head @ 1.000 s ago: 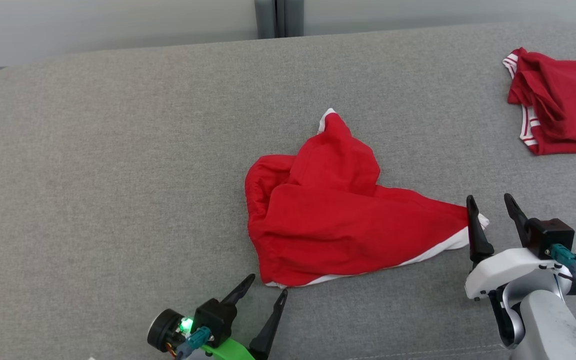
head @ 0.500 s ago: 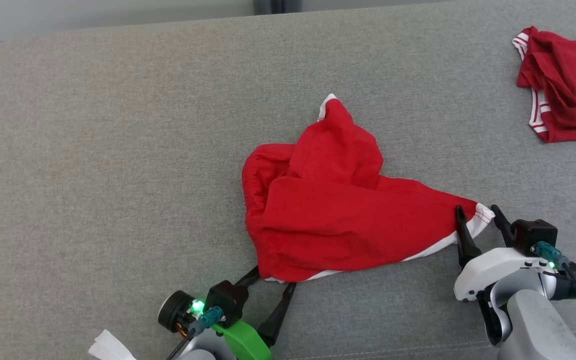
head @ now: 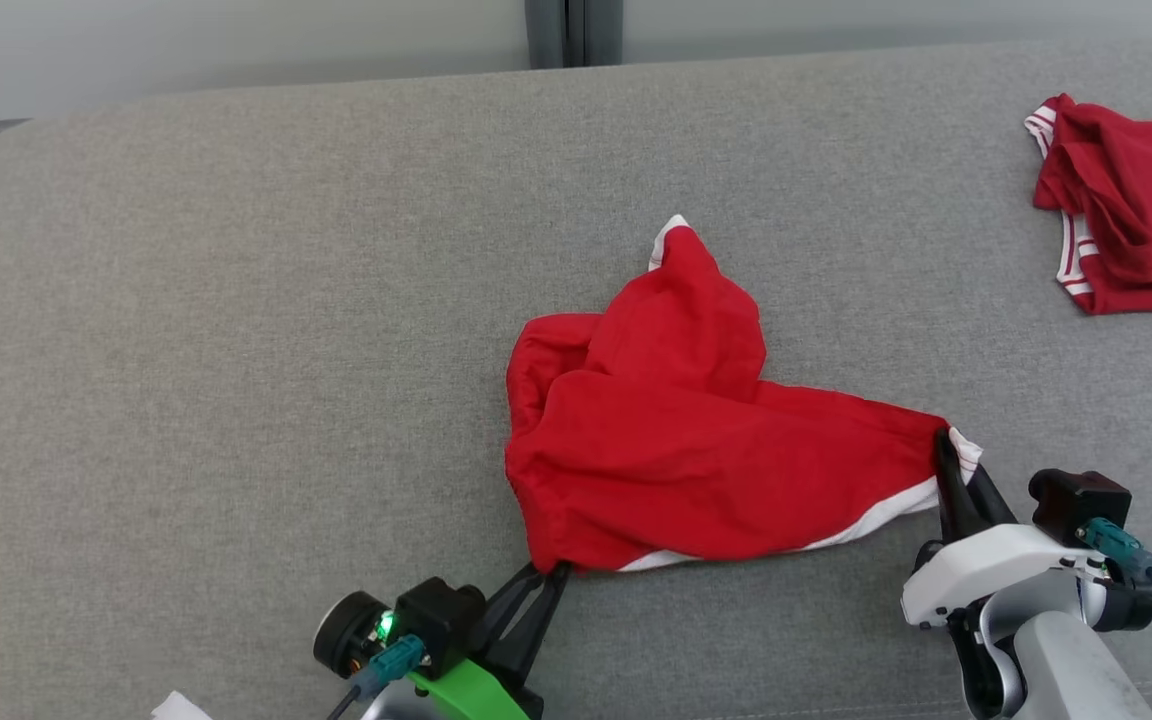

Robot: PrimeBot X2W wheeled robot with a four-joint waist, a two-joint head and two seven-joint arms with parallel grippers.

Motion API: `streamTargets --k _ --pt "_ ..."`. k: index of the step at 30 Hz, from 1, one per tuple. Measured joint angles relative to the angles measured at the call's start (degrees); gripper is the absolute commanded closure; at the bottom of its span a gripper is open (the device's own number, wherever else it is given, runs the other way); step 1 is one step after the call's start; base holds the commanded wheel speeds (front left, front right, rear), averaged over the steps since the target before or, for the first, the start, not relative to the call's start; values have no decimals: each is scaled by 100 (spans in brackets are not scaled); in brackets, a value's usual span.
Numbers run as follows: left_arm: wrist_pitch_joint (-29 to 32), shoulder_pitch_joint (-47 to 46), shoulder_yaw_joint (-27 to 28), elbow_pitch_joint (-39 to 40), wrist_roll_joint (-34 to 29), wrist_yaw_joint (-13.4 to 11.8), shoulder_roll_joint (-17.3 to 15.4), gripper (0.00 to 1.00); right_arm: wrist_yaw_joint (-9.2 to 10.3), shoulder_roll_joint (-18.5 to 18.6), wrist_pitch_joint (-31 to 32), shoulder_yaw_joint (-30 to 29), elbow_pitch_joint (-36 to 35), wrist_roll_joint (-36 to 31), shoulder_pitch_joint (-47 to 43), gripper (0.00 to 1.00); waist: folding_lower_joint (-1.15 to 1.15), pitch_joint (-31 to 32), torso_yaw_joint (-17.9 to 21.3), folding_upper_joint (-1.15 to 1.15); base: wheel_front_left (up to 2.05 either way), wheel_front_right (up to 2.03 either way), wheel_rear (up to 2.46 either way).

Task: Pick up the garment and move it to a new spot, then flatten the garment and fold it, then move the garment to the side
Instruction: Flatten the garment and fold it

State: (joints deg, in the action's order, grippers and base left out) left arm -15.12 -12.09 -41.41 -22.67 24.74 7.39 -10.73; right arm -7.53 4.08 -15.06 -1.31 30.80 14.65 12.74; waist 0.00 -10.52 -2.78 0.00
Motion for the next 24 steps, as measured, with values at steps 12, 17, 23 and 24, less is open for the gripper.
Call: streamTargets --k 12,17,23,24 --pt "235 -1123 299 1201 634 3 -829 100 0 132 94 666 -528 1150 1166 100 0 170 -35 0 0 0 0" --pt "735 -2565 237 964 1482 3 -1145 100 0 75 514 690 -58 1712 2575 100 0 -78 0 0 0 0 0" --pt "1288 -4820 111 186 2292 10 -1392 100 3 -76 943 204 1169 2240 4938 100 0 -607 79 0 0 0 0" --pt "1318 -5234 100 12 2364 10 -1410 100 3 -88 939 151 1393 2230 5375 100 0 -719 95 0 0 0 0"
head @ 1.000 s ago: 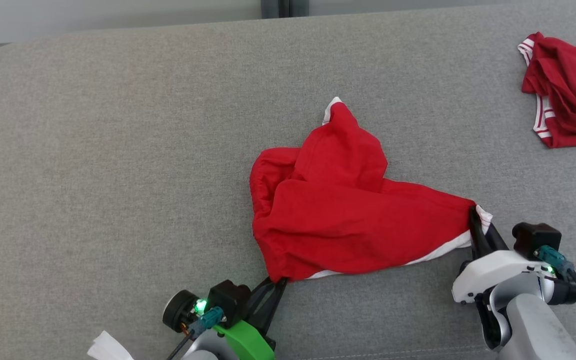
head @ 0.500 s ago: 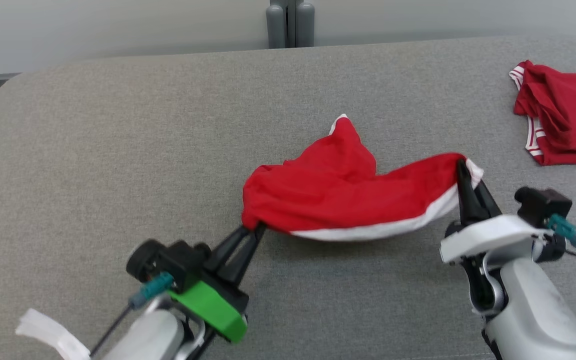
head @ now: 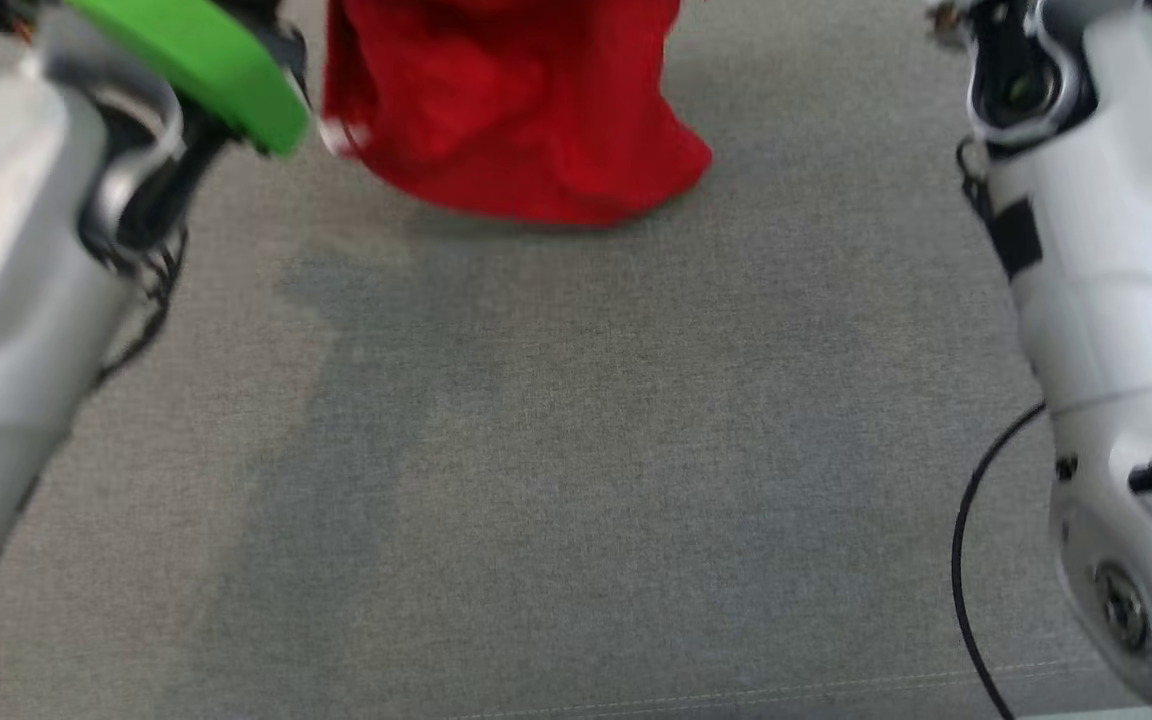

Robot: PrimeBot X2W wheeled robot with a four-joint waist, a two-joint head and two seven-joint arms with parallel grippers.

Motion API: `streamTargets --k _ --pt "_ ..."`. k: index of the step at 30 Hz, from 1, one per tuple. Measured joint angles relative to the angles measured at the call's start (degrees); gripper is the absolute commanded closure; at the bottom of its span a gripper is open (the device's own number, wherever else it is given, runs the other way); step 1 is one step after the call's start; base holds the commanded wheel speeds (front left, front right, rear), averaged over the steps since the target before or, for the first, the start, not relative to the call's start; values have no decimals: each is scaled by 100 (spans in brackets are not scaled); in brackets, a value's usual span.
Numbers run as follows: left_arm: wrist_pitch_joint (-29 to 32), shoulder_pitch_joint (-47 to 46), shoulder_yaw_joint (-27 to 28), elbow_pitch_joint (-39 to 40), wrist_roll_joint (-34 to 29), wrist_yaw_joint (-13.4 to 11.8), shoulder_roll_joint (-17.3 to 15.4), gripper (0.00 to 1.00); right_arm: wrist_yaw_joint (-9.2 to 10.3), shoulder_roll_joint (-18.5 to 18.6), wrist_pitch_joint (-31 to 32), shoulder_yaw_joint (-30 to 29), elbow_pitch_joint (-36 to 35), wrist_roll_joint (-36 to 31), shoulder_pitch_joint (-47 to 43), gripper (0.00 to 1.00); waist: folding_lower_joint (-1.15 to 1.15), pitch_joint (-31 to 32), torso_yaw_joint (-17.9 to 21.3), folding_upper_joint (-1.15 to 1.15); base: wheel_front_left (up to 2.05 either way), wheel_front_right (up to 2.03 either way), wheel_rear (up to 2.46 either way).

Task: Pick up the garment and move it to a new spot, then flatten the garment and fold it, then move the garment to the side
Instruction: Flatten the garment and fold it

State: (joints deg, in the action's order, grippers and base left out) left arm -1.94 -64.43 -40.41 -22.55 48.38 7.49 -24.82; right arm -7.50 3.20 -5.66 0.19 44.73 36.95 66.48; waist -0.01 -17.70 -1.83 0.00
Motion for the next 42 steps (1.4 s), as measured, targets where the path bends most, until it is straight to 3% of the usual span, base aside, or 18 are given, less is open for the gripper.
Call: streamTargets --k 5,10,18,25,28,35,42 --pt "-48 -1594 -102 -781 182 2 68 100 0 -31 -282 -18 886 -192 1706 100 0 -531 83 0 0 0 0" --pt "-330 -2566 -302 -1202 354 3 91 100 0 -31 -571 265 1485 -299 2763 100 0 -961 154 0 0 0 0" --pt "-920 -2941 -672 -1336 859 3 -110 100 0 -33 -840 620 1820 76 3193 100 0 -1421 210 0 0 0 0" --pt "-1280 -1589 -1029 -990 1123 3 -344 100 0 -32 -907 1298 1363 649 1741 100 0 -1273 211 0 0 0 0" --pt "-1291 -694 -788 -708 1106 3 -422 100 0 -29 -918 1450 1087 748 950 100 0 -1077 232 0 0 0 0" --pt "-1301 1669 -145 412 197 -256 -323 100 0 328 -938 1778 141 1068 -1085 100 1 -542 290 0 0 0 0" --pt "-1302 3618 -153 1138 -504 -425 -178 100 0 620 -939 1867 -753 1406 -2900 100 1 -29 305 0 0 0 0"
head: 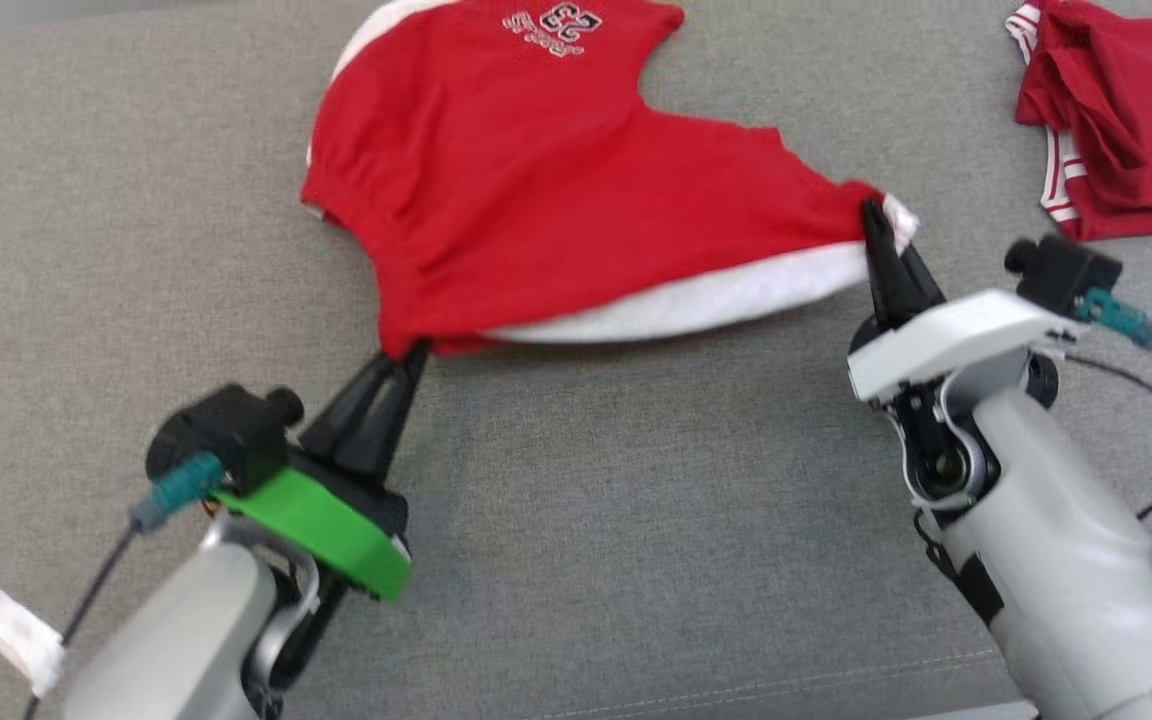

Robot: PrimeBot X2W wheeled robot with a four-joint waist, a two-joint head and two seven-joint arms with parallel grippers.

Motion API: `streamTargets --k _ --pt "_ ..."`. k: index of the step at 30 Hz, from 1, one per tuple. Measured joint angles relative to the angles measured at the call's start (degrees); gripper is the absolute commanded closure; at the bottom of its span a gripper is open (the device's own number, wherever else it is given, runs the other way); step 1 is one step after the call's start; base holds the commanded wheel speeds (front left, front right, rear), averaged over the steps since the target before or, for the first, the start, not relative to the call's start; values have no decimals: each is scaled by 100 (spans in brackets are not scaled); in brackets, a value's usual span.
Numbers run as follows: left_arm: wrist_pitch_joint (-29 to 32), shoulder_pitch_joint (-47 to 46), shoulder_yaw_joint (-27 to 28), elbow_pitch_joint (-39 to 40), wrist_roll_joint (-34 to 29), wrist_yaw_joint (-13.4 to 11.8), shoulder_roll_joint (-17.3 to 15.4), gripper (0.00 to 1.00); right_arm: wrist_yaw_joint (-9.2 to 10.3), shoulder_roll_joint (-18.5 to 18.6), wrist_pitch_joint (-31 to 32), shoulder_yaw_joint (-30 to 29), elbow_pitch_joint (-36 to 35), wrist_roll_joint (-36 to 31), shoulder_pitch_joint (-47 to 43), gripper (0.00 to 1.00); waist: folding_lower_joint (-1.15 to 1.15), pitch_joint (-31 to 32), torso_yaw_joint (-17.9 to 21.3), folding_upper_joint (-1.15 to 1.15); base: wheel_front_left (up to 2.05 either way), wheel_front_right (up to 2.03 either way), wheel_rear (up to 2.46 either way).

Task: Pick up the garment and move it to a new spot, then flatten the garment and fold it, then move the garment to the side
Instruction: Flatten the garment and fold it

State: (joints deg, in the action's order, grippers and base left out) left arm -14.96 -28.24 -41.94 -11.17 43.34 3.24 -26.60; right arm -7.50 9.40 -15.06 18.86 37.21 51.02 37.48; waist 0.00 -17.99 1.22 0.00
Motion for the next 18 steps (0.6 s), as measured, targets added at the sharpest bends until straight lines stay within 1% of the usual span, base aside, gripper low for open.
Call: streamTargets --k 4,9,14,18 --pt "0 745 -175 168 -177 -60 137 100 0 185 0 -59 -439 30 -881 100 0 257 1 0 0 0 0" --pt "0 1307 -397 203 -377 -121 169 100 0 269 87 -282 -999 34 -1889 100 0 540 -23 0 0 0 0" --pt "0 1638 -478 331 -476 -151 182 100 0 297 294 -745 -1773 -110 -2755 100 0 731 -86 0 0 0 0" --pt "0 1722 -527 354 -494 -148 201 100 0 157 557 -1211 -2321 -383 -3205 100 0 789 -164 0 0 0 0"
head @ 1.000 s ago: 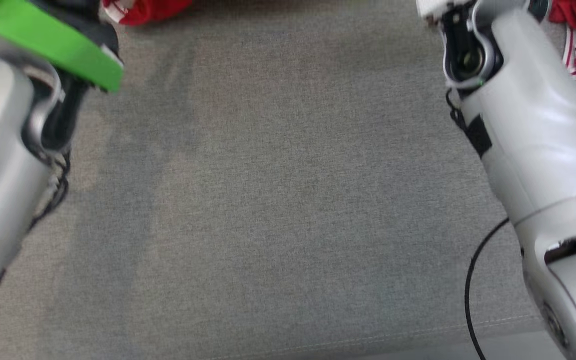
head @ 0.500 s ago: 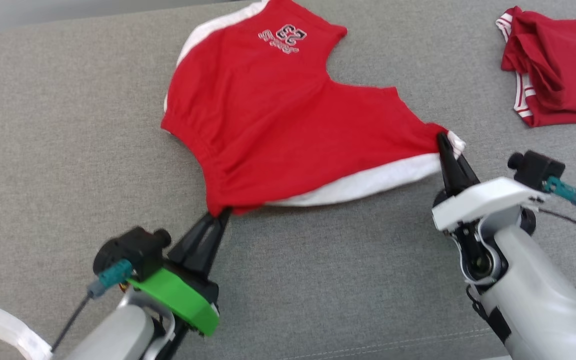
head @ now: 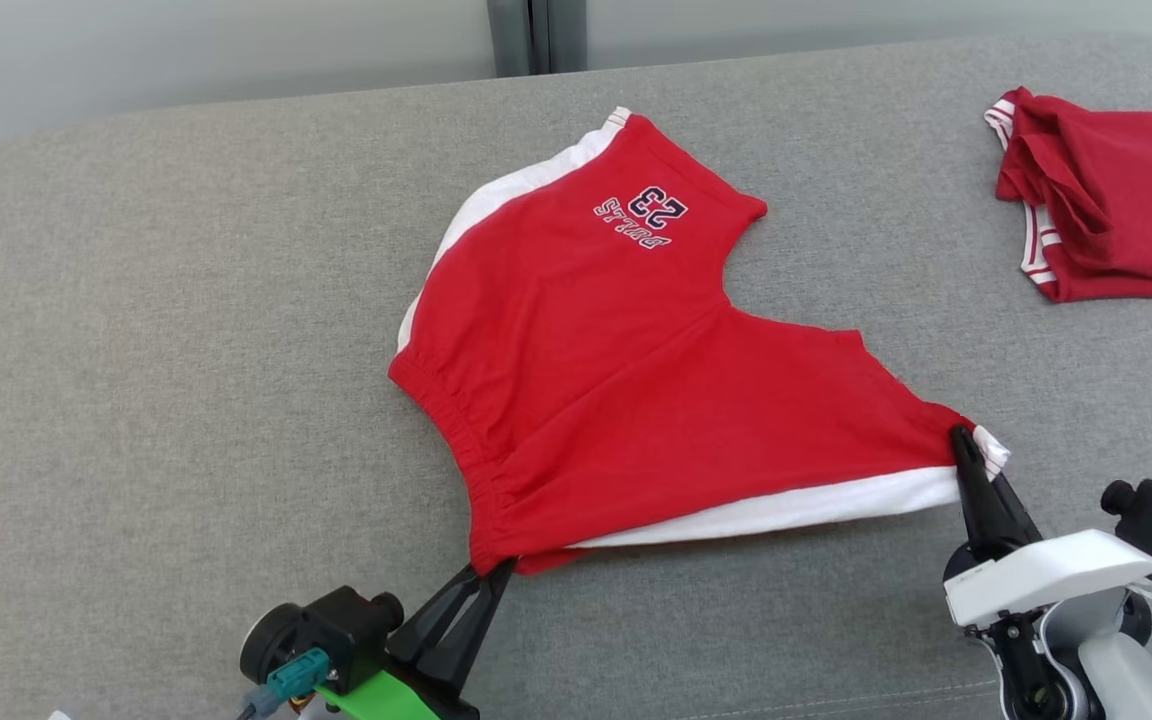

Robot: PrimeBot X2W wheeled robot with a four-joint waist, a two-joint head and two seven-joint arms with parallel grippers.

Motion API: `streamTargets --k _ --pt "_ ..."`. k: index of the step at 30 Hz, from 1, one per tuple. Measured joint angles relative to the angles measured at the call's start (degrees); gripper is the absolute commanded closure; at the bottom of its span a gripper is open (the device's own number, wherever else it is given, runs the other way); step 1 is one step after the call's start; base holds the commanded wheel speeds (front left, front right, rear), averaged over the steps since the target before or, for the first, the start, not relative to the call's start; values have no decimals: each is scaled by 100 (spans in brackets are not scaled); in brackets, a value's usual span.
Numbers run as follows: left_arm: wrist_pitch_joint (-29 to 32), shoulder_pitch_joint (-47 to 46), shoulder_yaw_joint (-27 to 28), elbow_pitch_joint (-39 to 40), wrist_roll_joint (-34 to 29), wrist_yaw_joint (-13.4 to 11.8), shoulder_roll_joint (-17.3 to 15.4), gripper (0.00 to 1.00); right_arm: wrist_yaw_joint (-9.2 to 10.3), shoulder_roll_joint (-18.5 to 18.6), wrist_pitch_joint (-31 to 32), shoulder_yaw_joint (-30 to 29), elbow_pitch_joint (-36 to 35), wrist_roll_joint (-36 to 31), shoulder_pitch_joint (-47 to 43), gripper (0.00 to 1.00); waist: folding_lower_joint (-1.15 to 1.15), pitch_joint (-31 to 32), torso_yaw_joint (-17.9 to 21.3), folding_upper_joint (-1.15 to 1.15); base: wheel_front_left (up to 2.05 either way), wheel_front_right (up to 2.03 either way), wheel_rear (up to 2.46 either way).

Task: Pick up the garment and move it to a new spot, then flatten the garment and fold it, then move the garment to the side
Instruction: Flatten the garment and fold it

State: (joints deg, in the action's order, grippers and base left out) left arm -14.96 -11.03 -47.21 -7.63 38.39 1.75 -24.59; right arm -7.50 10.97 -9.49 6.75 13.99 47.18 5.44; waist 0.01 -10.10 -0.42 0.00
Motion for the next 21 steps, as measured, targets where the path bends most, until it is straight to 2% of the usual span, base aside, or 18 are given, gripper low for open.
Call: streamTargets --k 8,15,21 --pt "0 -153 -74 12 -234 68 187 100 1 -347 627 -653 -577 -604 65 100 0 37 -152 0 0 0 0" --pt "77 -679 -201 10 -324 259 353 100 1 -328 1102 -975 -542 -1025 849 100 0 -61 -410 0 0 0 0" --pt "115 -1080 -165 -10 -212 383 459 100 1 -287 1373 -1059 -197 -1349 1924 100 0 -300 -659 0 0 0 0"
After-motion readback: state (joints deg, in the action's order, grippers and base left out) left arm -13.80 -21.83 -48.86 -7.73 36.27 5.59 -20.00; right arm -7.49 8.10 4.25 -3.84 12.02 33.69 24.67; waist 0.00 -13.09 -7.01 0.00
